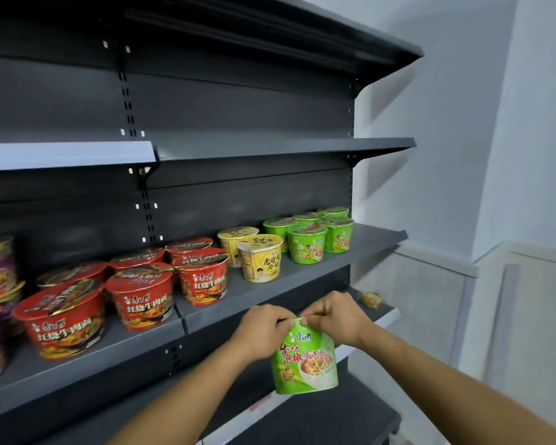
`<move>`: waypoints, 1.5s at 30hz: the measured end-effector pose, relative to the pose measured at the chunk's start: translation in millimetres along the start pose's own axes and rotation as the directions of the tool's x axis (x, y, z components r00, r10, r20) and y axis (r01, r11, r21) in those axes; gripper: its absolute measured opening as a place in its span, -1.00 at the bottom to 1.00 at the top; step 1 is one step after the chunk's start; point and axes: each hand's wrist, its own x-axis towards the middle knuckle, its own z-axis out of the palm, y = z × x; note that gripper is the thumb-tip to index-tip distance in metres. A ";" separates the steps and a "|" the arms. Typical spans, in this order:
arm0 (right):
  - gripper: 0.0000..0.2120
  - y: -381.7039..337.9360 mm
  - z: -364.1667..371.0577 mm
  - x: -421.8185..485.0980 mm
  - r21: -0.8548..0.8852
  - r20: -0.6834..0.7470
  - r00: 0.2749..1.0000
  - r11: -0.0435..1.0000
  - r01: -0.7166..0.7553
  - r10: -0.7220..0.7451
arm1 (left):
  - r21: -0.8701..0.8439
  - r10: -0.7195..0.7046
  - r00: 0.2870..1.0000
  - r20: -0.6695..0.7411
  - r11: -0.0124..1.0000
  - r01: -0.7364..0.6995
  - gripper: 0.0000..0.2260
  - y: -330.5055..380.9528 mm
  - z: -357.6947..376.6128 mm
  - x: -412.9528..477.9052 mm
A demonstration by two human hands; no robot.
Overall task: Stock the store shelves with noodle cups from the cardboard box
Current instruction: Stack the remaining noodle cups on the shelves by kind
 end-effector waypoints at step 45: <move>-0.85 189.2 -197.8 203.3 0.099 -0.262 0.965 0.994 0.036 -0.009 | 0.138 0.268 0.937 -0.224 0.961 -0.242 -0.81 82.5 41.6 349.4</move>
